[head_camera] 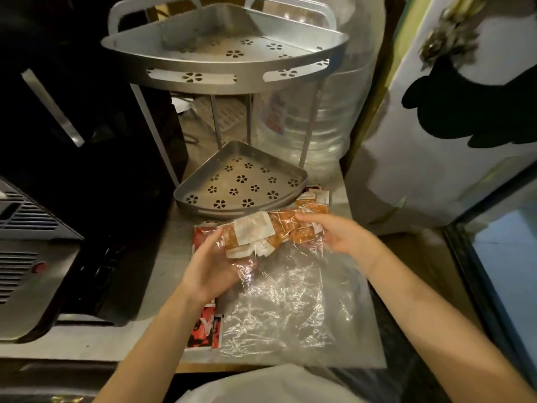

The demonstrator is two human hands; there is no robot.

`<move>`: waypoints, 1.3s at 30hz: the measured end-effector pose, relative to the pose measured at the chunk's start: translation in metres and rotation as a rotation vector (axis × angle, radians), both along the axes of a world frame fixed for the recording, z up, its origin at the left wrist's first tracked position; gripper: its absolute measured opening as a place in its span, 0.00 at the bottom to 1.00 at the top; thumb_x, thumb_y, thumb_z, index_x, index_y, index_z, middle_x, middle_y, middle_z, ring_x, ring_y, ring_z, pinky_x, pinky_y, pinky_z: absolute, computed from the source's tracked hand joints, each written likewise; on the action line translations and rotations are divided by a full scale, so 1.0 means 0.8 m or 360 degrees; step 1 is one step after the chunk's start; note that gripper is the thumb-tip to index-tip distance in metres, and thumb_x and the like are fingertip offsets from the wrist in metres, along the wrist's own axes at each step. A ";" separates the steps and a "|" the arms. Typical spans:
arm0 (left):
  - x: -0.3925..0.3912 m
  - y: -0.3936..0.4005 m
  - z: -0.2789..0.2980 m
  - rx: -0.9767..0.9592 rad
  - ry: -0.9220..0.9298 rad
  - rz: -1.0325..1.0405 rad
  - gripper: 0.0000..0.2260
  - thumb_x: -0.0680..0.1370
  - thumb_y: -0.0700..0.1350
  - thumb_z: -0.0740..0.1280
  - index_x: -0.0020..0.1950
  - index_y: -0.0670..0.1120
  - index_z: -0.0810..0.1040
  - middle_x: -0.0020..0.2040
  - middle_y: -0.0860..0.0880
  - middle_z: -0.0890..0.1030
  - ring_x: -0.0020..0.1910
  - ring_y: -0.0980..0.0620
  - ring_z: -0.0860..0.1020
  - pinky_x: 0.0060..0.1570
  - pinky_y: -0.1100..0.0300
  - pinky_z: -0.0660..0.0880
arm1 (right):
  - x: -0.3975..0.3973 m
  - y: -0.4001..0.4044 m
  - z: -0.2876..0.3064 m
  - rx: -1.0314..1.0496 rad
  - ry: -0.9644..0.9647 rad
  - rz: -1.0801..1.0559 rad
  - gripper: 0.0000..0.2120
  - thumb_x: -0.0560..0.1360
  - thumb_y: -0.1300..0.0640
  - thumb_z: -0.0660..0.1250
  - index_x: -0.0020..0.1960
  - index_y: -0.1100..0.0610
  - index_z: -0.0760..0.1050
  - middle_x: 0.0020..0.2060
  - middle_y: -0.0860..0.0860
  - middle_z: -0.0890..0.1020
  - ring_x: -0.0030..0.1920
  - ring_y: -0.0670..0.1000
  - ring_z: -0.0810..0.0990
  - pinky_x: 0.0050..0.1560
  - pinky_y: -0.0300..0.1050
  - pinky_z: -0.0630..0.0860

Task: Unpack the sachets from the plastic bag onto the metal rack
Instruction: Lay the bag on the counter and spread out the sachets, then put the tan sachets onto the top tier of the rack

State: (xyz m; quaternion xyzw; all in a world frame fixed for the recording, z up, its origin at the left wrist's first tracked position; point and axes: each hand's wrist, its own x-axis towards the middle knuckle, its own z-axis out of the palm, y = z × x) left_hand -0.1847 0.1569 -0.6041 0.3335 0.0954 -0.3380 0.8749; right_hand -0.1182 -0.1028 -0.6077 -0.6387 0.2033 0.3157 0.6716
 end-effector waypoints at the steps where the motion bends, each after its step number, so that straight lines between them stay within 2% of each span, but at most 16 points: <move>1: 0.003 -0.008 0.002 0.0161 -0.0048 -0.0001 0.33 0.60 0.53 0.78 0.61 0.43 0.76 0.55 0.42 0.81 0.51 0.45 0.81 0.49 0.53 0.79 | -0.006 0.003 0.013 0.0038 0.0021 -0.0033 0.49 0.45 0.47 0.84 0.64 0.54 0.72 0.66 0.55 0.74 0.66 0.57 0.71 0.68 0.60 0.65; 4: 0.018 -0.025 0.017 0.0447 -0.0071 0.0052 0.15 0.69 0.41 0.71 0.53 0.37 0.78 0.46 0.42 0.84 0.43 0.49 0.83 0.46 0.52 0.81 | -0.020 0.013 0.050 0.0194 0.0053 0.0005 0.24 0.57 0.56 0.79 0.52 0.58 0.79 0.50 0.55 0.83 0.50 0.54 0.82 0.53 0.51 0.79; 6: 0.027 -0.033 0.031 0.0547 -0.0028 0.0020 0.05 0.72 0.36 0.65 0.46 0.35 0.76 0.36 0.44 0.83 0.34 0.52 0.83 0.41 0.55 0.81 | -0.025 0.008 0.057 0.0337 0.0056 0.0014 0.16 0.64 0.61 0.73 0.51 0.59 0.78 0.46 0.56 0.84 0.43 0.54 0.84 0.44 0.49 0.82; 9: 0.043 -0.036 0.053 0.0644 -0.0081 -0.0051 0.06 0.73 0.32 0.64 0.49 0.35 0.75 0.35 0.44 0.84 0.34 0.51 0.83 0.34 0.60 0.81 | -0.029 0.008 0.073 0.0376 0.0029 -0.0046 0.16 0.62 0.63 0.72 0.50 0.60 0.78 0.43 0.56 0.85 0.42 0.54 0.84 0.49 0.49 0.80; 11: 0.052 -0.034 0.072 0.0731 -0.0191 -0.0061 0.07 0.71 0.33 0.66 0.49 0.36 0.76 0.39 0.42 0.84 0.36 0.50 0.83 0.33 0.62 0.81 | -0.030 0.007 0.094 0.0393 -0.0067 -0.0064 0.15 0.62 0.63 0.72 0.48 0.59 0.78 0.39 0.55 0.86 0.39 0.52 0.85 0.42 0.46 0.82; 13: 0.056 -0.031 0.100 0.0742 -0.0288 -0.0046 0.15 0.66 0.35 0.71 0.51 0.34 0.76 0.42 0.40 0.83 0.35 0.50 0.83 0.33 0.62 0.80 | -0.030 0.004 0.122 0.0382 -0.0209 -0.0070 0.17 0.60 0.63 0.72 0.49 0.59 0.78 0.38 0.54 0.86 0.38 0.51 0.85 0.40 0.45 0.82; 15: 0.056 -0.029 0.134 0.0667 -0.0381 -0.0039 0.20 0.64 0.36 0.71 0.54 0.34 0.75 0.44 0.40 0.83 0.36 0.49 0.83 0.32 0.61 0.80 | -0.030 0.001 0.154 0.0377 -0.0390 -0.0065 0.23 0.58 0.62 0.73 0.53 0.60 0.77 0.40 0.55 0.85 0.40 0.52 0.85 0.45 0.49 0.81; 17: 0.055 -0.028 0.174 0.0719 -0.0583 -0.0011 0.19 0.63 0.37 0.71 0.53 0.36 0.76 0.42 0.42 0.84 0.38 0.48 0.83 0.33 0.59 0.81 | -0.030 0.000 0.192 0.0377 -0.0561 -0.0033 0.20 0.58 0.62 0.72 0.50 0.58 0.78 0.40 0.54 0.85 0.40 0.52 0.85 0.45 0.48 0.81; 19: 0.053 -0.026 0.215 0.0794 -0.0799 0.0038 0.18 0.63 0.38 0.71 0.52 0.38 0.77 0.44 0.43 0.84 0.41 0.48 0.82 0.39 0.58 0.80 | -0.027 0.001 0.230 0.0442 -0.0723 0.0009 0.15 0.59 0.63 0.71 0.46 0.56 0.79 0.37 0.54 0.86 0.38 0.51 0.85 0.40 0.46 0.82; 21: 0.054 -0.022 0.254 0.0802 -0.0962 0.0117 0.16 0.65 0.36 0.70 0.52 0.39 0.77 0.45 0.43 0.85 0.43 0.47 0.83 0.43 0.57 0.80 | -0.021 0.003 0.266 0.0515 -0.0868 0.0061 0.18 0.56 0.63 0.75 0.46 0.57 0.80 0.39 0.56 0.86 0.40 0.53 0.85 0.36 0.47 0.82; 24: 0.062 -0.019 0.314 0.0860 -0.1199 0.0216 0.11 0.69 0.34 0.68 0.50 0.38 0.78 0.44 0.43 0.85 0.42 0.49 0.84 0.39 0.59 0.81 | -0.012 0.009 0.318 0.0500 -0.1080 0.0116 0.18 0.57 0.63 0.74 0.47 0.58 0.79 0.39 0.54 0.86 0.39 0.52 0.85 0.38 0.48 0.83; 28: 0.085 -0.012 0.384 0.0972 -0.1396 0.0385 0.11 0.61 0.39 0.71 0.42 0.39 0.78 0.33 0.46 0.84 0.33 0.52 0.83 0.34 0.59 0.81 | 0.006 0.019 0.388 0.0490 -0.1295 0.0087 0.10 0.62 0.65 0.68 0.42 0.58 0.82 0.36 0.54 0.85 0.37 0.51 0.85 0.38 0.46 0.82; 31: 0.106 -0.006 0.429 0.1045 -0.1486 0.0420 0.13 0.61 0.39 0.72 0.44 0.38 0.78 0.35 0.46 0.84 0.34 0.51 0.82 0.35 0.57 0.81 | 0.021 0.029 0.430 0.0439 -0.1415 0.0078 0.15 0.62 0.65 0.69 0.49 0.62 0.78 0.38 0.54 0.85 0.39 0.51 0.85 0.37 0.44 0.82; 35: 0.130 0.000 0.494 0.1099 -0.1670 0.0491 0.05 0.70 0.35 0.68 0.45 0.38 0.77 0.33 0.49 0.84 0.34 0.53 0.83 0.35 0.60 0.81 | 0.045 0.046 0.487 0.0413 -0.1599 -0.0020 0.30 0.60 0.65 0.72 0.62 0.63 0.70 0.51 0.60 0.83 0.48 0.57 0.84 0.41 0.48 0.82; 37: 0.141 0.000 0.523 0.1103 -0.1771 0.0581 0.05 0.71 0.34 0.68 0.45 0.41 0.77 0.34 0.49 0.84 0.35 0.53 0.83 0.38 0.59 0.81 | 0.054 0.054 0.515 0.0419 -0.1699 -0.0069 0.29 0.62 0.66 0.72 0.62 0.62 0.71 0.52 0.61 0.82 0.51 0.59 0.83 0.45 0.51 0.82; 39: 0.150 0.001 0.550 0.1127 -0.1878 0.0718 0.06 0.70 0.34 0.68 0.44 0.43 0.77 0.39 0.46 0.84 0.37 0.52 0.83 0.41 0.57 0.81 | 0.063 0.060 0.541 0.0419 -0.1796 -0.0128 0.22 0.66 0.68 0.70 0.59 0.60 0.74 0.49 0.59 0.84 0.48 0.57 0.83 0.47 0.51 0.81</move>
